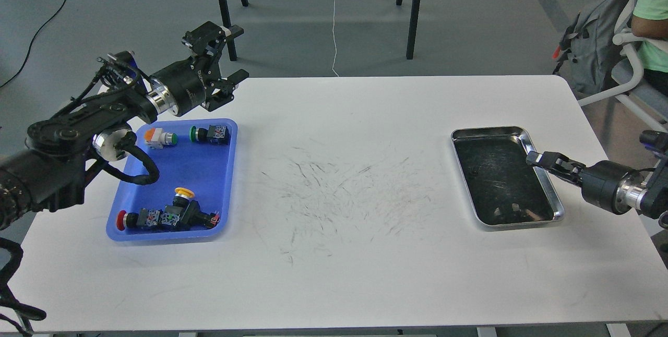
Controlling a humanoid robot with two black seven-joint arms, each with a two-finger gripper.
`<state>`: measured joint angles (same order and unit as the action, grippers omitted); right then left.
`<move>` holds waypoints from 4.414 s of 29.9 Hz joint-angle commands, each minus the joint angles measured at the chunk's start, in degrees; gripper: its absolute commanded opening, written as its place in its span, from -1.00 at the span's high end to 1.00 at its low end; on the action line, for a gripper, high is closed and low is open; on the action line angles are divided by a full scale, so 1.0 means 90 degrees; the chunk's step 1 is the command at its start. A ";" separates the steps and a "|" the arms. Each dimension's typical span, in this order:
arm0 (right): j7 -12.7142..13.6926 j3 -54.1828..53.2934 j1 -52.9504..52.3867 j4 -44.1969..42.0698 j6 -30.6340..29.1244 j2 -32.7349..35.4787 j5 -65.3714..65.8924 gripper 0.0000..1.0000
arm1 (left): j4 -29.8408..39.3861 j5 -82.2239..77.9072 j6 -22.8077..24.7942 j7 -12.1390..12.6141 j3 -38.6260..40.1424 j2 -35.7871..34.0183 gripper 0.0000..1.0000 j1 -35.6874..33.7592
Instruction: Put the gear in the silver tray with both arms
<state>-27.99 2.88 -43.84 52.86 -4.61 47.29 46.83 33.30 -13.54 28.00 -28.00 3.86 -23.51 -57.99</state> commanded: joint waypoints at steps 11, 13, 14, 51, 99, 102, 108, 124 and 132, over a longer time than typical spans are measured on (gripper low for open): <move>-0.0001 -0.0154 0.0438 -0.0248 0.0024 -0.0586 -0.0115 0.94 | 0.0001 0.0000 0.0000 0.0000 0.0001 0.0025 -1.00 0.0007; -0.0001 -0.0222 0.0428 -0.0229 0.0014 -0.0586 -0.0115 0.92 | 0.0001 0.0000 0.0000 0.0000 0.0001 0.0015 -1.00 0.0007; -0.0001 -0.0251 0.0438 -0.0229 0.0014 -0.0586 -0.0115 0.92 | 0.0001 0.0000 0.0000 0.0000 0.0001 0.0015 -1.00 0.0007; -0.0001 -0.2271 0.0379 -0.0219 -0.0328 -0.0108 -0.1814 -0.79 | 0.0079 -0.0058 0.0000 0.0000 0.0001 0.0142 -1.00 0.0095; -0.0001 -0.3660 -0.0109 -0.0131 0.0698 -0.1719 -0.3230 -0.93 | -0.2001 0.0528 0.0000 0.0000 0.1495 0.1587 -1.00 -0.0149; -0.0001 -0.3689 -0.0109 -0.0180 0.0717 -0.1748 -0.3425 -0.93 | -0.1991 0.0538 0.0000 0.0000 0.1495 0.1597 -1.00 0.0036; 0.0220 -0.3718 -0.0129 -0.0161 0.0717 -0.1846 -0.3776 -0.92 | -0.1991 0.0557 0.0000 0.0000 0.1514 0.1529 -1.00 0.0115; 0.0855 -0.4060 -0.0051 -0.0180 0.0600 -0.2021 -0.5105 -0.93 | -0.1982 0.0772 0.0000 0.0000 0.1690 0.1421 -1.00 0.0046; 0.1302 -0.4148 0.0027 -0.0199 0.0464 -0.2080 -0.5856 -0.99 | -0.1982 0.0801 0.0000 0.0000 0.1709 0.1324 -1.00 0.0017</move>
<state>-19.20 -34.39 -43.69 51.38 0.45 28.58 -2.56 15.42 -6.39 28.00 -28.00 19.11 -11.46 -57.70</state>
